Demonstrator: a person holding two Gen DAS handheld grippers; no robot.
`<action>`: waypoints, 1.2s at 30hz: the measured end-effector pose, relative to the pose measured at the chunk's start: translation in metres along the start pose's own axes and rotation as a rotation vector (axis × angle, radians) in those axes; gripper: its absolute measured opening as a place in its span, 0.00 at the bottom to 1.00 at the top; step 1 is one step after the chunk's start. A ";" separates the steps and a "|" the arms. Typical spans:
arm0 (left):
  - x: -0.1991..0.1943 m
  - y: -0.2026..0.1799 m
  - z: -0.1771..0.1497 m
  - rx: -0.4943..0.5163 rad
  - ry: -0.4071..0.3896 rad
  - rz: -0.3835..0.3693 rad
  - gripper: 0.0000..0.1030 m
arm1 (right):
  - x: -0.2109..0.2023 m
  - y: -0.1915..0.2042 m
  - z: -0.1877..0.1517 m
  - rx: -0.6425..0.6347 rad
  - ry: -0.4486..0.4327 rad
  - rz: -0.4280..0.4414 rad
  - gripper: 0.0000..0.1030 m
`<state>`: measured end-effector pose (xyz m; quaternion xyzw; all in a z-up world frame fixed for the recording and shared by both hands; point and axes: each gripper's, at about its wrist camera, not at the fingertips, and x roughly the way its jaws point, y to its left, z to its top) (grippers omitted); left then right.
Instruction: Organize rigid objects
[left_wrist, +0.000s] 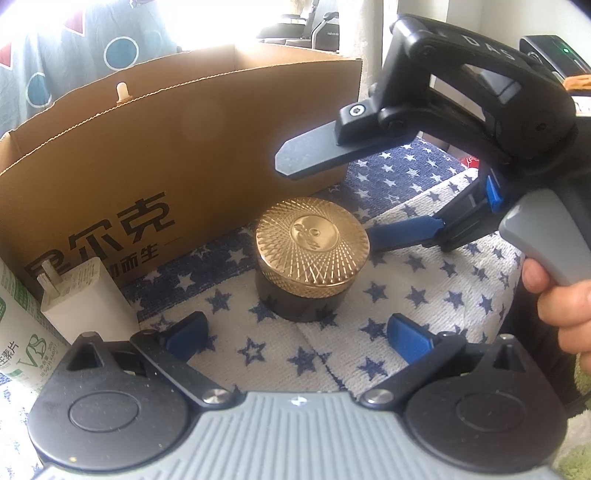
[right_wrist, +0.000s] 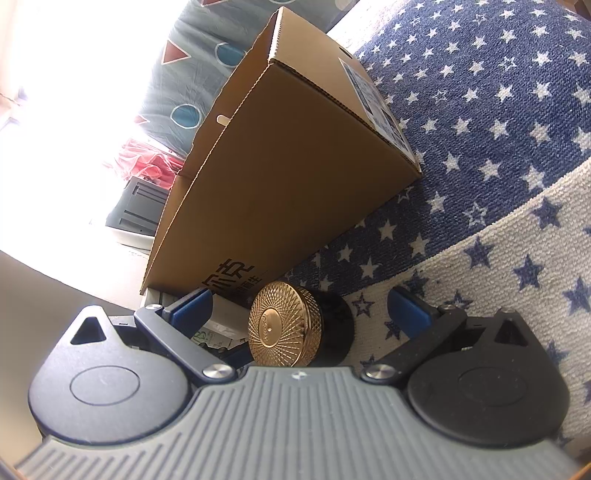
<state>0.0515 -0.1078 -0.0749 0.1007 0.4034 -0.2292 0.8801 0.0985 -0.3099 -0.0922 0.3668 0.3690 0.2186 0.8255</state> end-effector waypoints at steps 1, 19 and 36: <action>0.000 0.000 0.000 0.000 0.000 -0.001 1.00 | 0.000 0.000 0.000 0.000 -0.001 0.000 0.99; -0.007 0.005 0.004 -0.013 -0.031 0.013 0.88 | -0.004 0.013 0.001 -0.123 0.002 -0.028 0.99; 0.005 -0.001 0.023 -0.012 -0.082 0.007 0.63 | -0.006 0.032 -0.007 -0.233 -0.026 -0.100 0.62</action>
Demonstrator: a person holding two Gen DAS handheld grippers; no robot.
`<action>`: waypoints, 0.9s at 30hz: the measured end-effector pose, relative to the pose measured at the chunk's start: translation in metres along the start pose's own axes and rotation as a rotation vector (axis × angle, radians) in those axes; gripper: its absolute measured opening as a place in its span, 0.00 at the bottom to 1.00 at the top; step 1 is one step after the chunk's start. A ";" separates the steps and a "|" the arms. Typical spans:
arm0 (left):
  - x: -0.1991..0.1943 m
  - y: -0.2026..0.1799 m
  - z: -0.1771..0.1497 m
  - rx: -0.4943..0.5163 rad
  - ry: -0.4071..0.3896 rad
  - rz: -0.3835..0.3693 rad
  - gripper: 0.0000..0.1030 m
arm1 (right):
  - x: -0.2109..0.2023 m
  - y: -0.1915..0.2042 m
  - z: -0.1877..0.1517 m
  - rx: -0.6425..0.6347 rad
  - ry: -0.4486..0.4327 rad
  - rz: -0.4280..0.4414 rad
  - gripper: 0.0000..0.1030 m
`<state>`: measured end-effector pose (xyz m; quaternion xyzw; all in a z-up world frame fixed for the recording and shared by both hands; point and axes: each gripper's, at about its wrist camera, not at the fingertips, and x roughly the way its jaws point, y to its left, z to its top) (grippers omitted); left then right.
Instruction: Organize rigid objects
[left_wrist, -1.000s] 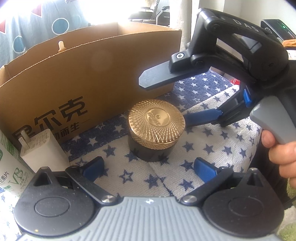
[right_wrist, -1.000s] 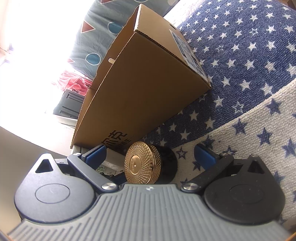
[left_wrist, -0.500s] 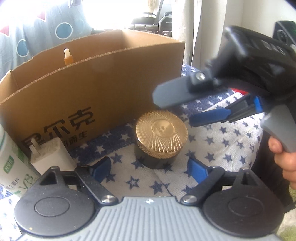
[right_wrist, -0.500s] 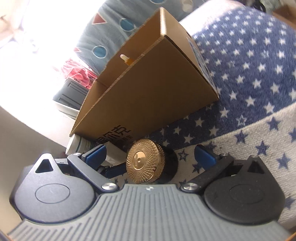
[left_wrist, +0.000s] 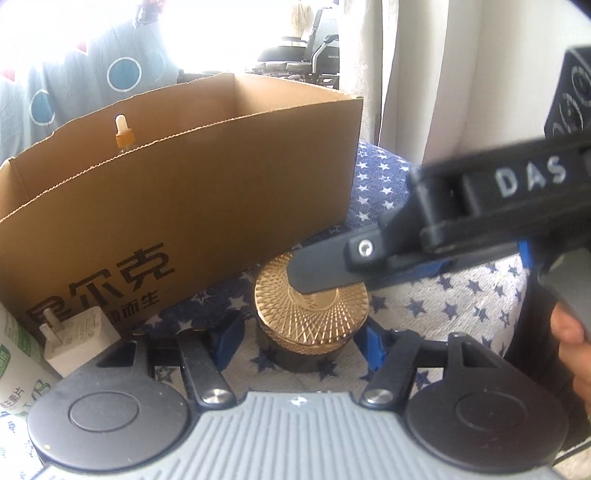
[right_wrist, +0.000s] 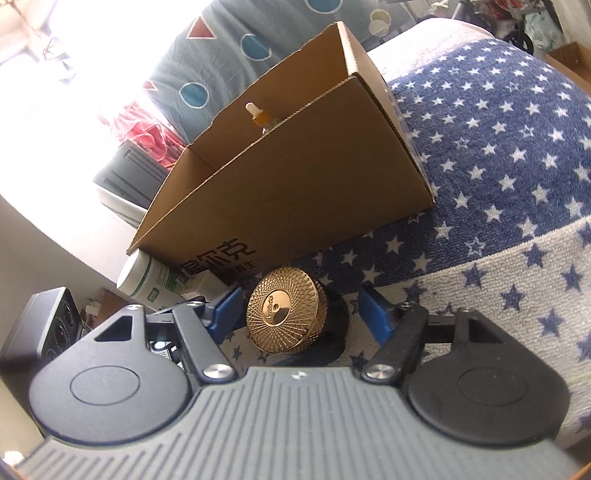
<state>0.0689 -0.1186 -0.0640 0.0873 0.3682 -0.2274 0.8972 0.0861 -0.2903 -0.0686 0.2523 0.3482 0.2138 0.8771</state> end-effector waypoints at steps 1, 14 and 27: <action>0.000 0.001 0.001 -0.008 0.000 -0.007 0.60 | -0.001 -0.002 -0.003 0.012 0.000 0.002 0.58; 0.007 0.000 0.012 -0.049 0.025 0.008 0.57 | 0.005 -0.013 -0.008 0.089 0.017 0.024 0.47; 0.003 -0.006 0.020 -0.066 0.053 0.016 0.56 | 0.004 -0.005 -0.006 0.074 0.029 0.006 0.46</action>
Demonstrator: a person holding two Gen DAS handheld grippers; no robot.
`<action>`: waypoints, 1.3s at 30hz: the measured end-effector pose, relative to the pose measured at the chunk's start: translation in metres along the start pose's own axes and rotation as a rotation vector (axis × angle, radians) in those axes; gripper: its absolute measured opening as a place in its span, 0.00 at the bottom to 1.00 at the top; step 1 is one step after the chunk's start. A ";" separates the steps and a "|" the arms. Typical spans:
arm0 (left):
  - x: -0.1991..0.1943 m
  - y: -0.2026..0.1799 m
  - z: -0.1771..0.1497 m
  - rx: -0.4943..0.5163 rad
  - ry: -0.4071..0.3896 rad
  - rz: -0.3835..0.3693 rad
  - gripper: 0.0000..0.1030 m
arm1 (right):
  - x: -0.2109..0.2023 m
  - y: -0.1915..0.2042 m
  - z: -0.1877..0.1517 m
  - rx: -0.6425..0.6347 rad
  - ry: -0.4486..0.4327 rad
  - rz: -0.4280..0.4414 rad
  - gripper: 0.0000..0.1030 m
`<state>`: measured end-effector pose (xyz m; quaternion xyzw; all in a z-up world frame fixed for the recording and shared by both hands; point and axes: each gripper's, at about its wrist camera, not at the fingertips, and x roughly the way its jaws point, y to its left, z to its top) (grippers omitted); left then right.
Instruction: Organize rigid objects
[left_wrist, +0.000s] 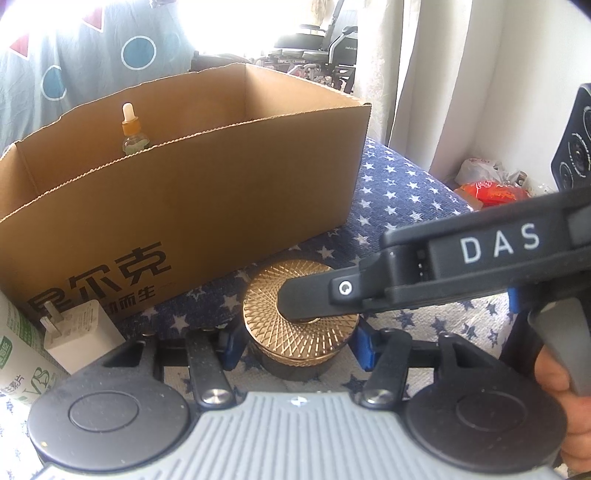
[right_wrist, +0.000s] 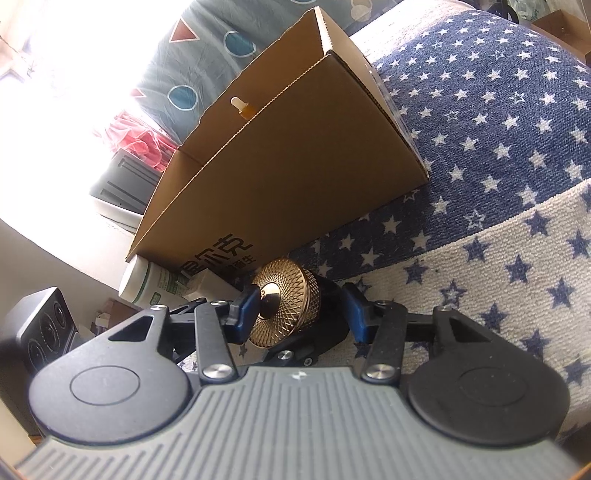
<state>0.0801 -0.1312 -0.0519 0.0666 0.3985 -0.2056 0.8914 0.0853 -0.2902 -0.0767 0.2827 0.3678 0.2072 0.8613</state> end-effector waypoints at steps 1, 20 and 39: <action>-0.001 0.000 0.000 -0.001 0.000 0.000 0.56 | 0.000 0.001 0.000 -0.001 0.000 0.000 0.46; -0.026 -0.005 -0.002 -0.003 -0.034 0.025 0.55 | -0.016 0.015 -0.003 -0.043 -0.020 0.017 0.46; -0.062 -0.013 0.000 0.003 -0.117 0.067 0.55 | -0.040 0.043 -0.005 -0.111 -0.065 0.045 0.47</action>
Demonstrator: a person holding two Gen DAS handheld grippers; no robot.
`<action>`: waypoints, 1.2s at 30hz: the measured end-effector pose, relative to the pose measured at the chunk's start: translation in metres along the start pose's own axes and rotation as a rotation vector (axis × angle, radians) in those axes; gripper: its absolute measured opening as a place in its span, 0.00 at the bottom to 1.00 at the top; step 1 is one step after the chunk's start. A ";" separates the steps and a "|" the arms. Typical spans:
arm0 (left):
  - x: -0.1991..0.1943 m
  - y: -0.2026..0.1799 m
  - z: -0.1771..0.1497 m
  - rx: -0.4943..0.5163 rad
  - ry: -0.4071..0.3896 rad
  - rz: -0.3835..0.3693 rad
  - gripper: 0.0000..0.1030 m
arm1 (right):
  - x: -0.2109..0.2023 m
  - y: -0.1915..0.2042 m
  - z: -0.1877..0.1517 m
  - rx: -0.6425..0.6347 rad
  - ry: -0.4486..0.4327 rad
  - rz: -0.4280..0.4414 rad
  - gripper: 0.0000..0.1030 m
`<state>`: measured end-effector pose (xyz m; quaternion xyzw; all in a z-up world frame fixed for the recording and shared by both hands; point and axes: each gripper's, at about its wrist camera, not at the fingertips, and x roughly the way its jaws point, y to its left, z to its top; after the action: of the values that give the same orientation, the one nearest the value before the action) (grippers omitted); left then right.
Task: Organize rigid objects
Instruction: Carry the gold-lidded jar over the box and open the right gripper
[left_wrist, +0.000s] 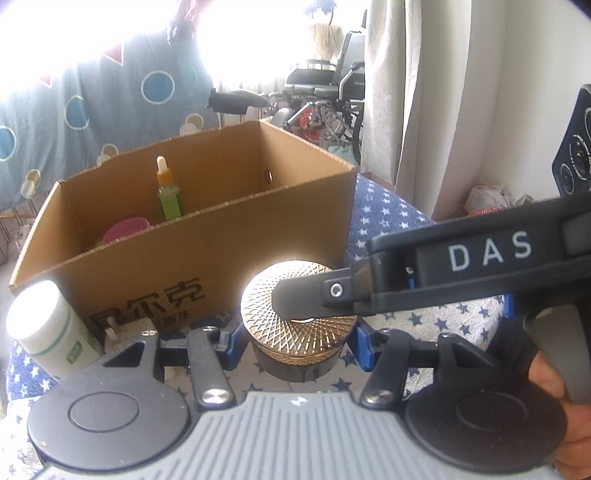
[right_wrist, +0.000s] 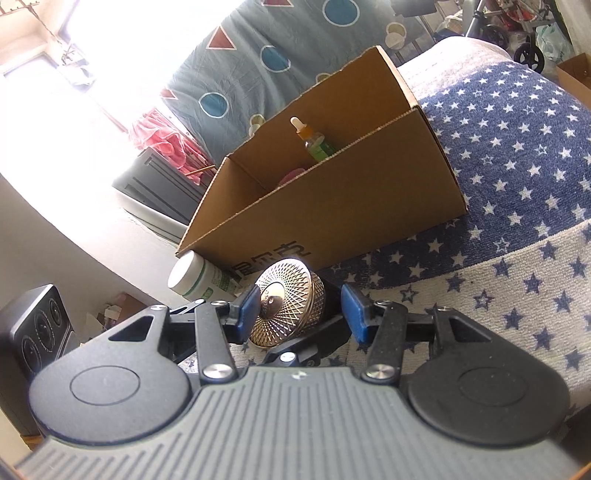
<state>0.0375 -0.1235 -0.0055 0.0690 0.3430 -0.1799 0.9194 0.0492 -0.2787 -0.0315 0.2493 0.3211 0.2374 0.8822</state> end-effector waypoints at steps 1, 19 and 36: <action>-0.002 0.000 0.002 0.001 -0.007 0.004 0.55 | -0.001 0.002 0.001 -0.004 -0.004 0.003 0.47; -0.007 0.037 0.085 -0.022 -0.109 0.047 0.55 | -0.001 0.056 0.075 -0.145 -0.067 0.038 0.49; 0.177 0.138 0.165 -0.351 0.177 -0.038 0.55 | 0.160 0.013 0.241 -0.257 0.269 -0.150 0.49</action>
<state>0.3142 -0.0870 0.0038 -0.0833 0.4498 -0.1281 0.8799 0.3195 -0.2453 0.0659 0.0760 0.4207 0.2410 0.8713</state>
